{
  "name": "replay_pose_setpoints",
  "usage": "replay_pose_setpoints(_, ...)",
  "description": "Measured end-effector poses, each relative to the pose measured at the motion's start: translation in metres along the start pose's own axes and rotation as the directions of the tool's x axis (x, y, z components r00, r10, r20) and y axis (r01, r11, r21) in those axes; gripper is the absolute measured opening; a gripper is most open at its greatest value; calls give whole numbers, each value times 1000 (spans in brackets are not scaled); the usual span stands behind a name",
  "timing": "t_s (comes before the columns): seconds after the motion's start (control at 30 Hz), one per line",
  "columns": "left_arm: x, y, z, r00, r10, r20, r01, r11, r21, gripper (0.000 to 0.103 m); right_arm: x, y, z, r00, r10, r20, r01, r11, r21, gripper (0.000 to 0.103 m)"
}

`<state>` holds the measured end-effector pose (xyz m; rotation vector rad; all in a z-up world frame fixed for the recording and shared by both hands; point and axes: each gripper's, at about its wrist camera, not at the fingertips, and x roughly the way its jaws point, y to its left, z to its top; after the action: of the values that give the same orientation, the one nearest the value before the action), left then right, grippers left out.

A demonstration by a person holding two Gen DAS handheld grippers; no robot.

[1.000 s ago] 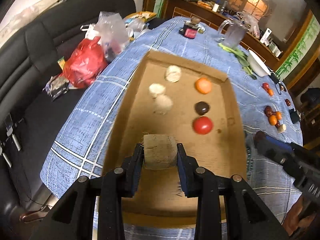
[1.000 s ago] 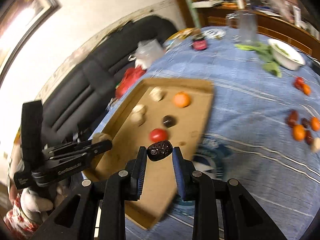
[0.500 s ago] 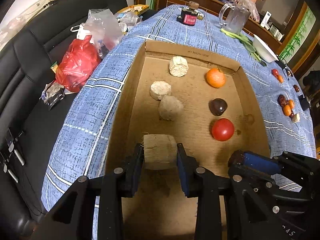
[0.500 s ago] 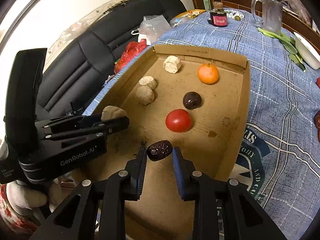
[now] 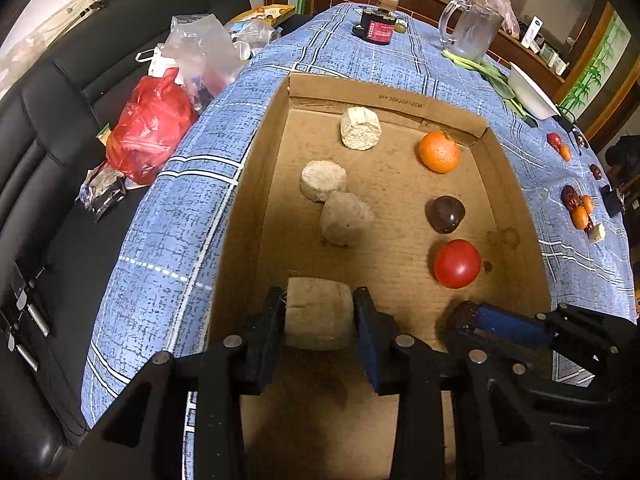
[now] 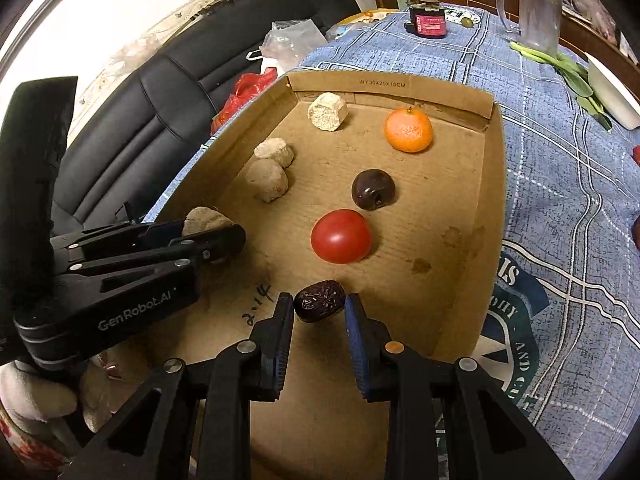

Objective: Organize fruits
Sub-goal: 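Open both tools to drop cube and jujube into the box, then move both tools back over the table toward the remaining fruits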

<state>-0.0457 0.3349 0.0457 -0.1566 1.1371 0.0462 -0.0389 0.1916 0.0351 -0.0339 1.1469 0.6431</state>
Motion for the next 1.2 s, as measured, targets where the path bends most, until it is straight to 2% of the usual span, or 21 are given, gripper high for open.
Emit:
replay_pose_setpoints(0.17, -9, 1, 2, 1000, 3, 18, -2, 1000, -7, 43, 2, 1, 2, 1000, 5, -5, -5, 1000, 3, 31)
replay_pose_setpoints(0.23, -16, 1, 3, 999, 5, 32, -5, 1000, -8, 48, 1, 3, 3, 1000, 6, -3, -6, 1000, 4, 40)
replay_pose_setpoints(0.33, -26, 0, 6, 999, 23, 48, -23, 1000, -6, 51, -6, 5, 4, 1000, 8, 16, -8, 1000, 0, 47)
replay_pose_setpoints(0.57, -56, -19, 15, 986, 99, 133, -110, 991, 73, 54, -32, 3, 8, 997, 15, 81, -17, 1000, 24, 47)
replay_pose_setpoints(0.67, -66, -32, 19, 978, 110, 176, -131, 985, 116, 60, -44, -5, 8, 993, 14, 116, -22, 998, 66, 47)
replay_pose_setpoints(0.87, -67, -69, 27, 976, 81, 200, -121, 973, 198, 60, -70, -42, -5, 983, -46, 177, 10, 980, 200, 47)
replay_pose_setpoints(0.97, -66, -89, 26, 976, 72, 205, -118, 969, 217, 60, -82, -67, -12, 981, -69, 182, 19, 965, 262, 47)
replay_pose_setpoints(1.13, -67, -128, 24, 975, 69, 211, -122, 960, 251, 60, -107, -120, -30, 976, -112, 187, 34, 926, 376, 56)
replay_pose_setpoints(1.2, -67, -141, 22, 975, 64, 212, -120, 959, 259, 60, -118, -140, -38, 974, -128, 188, 43, 914, 404, 57)
